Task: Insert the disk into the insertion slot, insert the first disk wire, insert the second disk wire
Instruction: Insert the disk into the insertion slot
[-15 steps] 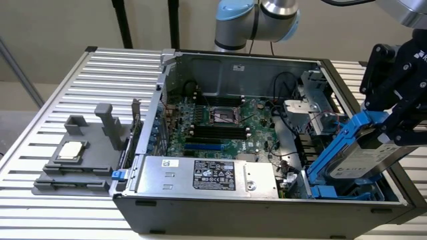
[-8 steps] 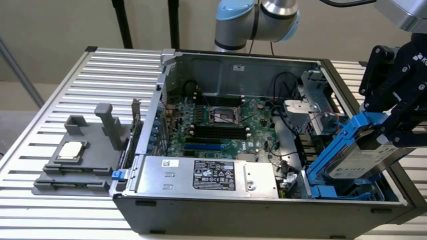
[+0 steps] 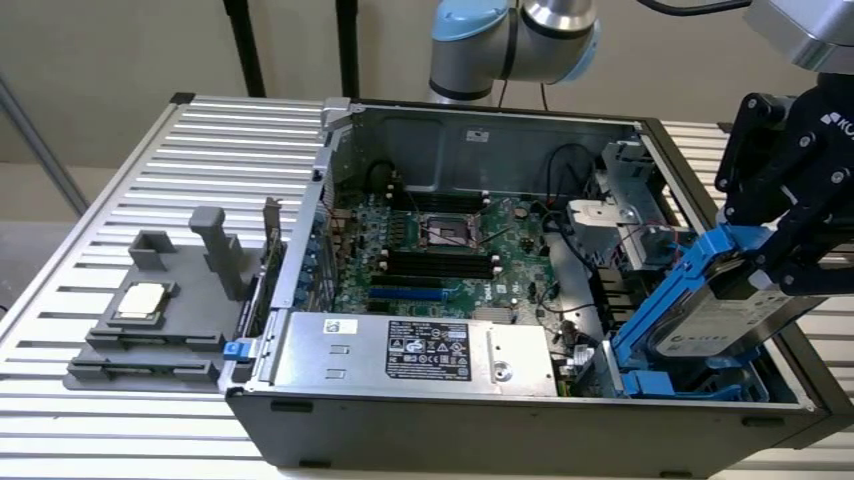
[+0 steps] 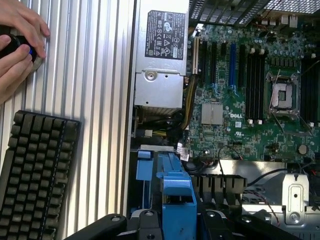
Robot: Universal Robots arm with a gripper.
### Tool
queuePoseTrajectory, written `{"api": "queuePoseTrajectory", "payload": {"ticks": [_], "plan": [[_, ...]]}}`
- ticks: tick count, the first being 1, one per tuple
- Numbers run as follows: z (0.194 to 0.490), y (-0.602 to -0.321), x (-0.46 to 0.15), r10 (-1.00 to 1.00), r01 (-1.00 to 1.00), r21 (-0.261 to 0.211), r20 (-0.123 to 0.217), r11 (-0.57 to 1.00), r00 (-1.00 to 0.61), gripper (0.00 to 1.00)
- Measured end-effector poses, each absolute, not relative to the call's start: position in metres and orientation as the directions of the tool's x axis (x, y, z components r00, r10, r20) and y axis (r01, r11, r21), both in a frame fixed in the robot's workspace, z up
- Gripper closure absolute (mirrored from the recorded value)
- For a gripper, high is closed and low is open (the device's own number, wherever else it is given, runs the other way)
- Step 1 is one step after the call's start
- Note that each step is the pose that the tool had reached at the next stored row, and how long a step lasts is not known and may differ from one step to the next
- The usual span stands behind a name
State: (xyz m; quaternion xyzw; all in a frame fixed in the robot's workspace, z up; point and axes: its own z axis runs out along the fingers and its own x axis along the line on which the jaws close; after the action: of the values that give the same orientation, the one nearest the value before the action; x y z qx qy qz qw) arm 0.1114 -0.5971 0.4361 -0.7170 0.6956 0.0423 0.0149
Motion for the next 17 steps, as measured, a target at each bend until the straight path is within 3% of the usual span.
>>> {"api": "queuePoseTrajectory", "payload": {"ticks": [17], "plan": [[0.444, -0.6034, 0.1108, -0.996, -0.999, 0.037, -0.085, -0.032, 0.029, 0.68]]}}
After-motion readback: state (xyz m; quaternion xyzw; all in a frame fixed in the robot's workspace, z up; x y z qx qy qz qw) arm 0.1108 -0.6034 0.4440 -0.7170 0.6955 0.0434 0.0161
